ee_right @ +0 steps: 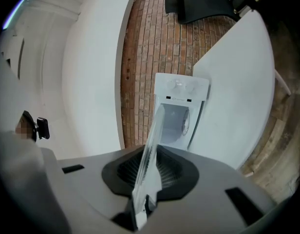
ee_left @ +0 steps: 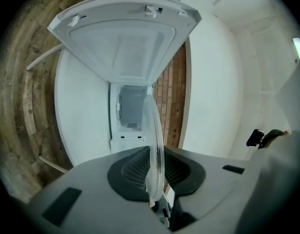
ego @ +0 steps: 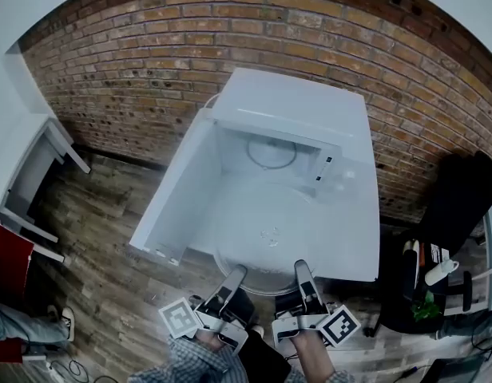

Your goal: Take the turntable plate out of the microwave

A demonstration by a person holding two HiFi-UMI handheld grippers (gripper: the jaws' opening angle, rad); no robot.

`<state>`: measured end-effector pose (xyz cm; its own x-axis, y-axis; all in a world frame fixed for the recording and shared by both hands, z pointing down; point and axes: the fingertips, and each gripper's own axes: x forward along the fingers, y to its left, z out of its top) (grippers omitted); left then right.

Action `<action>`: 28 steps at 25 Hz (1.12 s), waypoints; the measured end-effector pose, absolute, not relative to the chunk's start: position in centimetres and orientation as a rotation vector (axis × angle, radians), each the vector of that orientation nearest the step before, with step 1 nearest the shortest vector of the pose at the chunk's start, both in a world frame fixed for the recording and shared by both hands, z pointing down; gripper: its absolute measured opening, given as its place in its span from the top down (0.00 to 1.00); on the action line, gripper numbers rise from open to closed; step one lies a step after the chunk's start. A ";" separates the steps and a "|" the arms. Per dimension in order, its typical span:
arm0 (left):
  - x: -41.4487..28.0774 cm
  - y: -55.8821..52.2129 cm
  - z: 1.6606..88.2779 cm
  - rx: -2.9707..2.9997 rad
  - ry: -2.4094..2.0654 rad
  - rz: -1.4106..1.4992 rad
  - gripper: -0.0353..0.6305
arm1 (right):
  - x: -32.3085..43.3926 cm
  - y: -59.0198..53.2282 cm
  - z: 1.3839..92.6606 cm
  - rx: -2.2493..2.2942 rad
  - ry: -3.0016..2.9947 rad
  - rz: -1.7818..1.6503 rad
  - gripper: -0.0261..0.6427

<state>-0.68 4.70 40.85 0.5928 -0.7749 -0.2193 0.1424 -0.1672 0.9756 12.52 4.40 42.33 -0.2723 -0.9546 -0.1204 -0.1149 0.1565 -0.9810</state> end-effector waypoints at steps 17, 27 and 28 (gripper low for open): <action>-2.3 5.8 38.1 1.576 -0.453 -0.849 0.86 | 11.1 6.5 39.4 -1.098 1.534 -1.126 0.88; -2.1 6.0 38.1 1.578 -0.436 -0.839 0.86 | 11.2 6.9 39.4 -1.100 1.512 -1.114 0.88; -2.1 6.1 38.1 1.575 -0.432 -0.844 0.86 | 11.1 7.0 39.4 -1.096 1.510 -1.113 0.88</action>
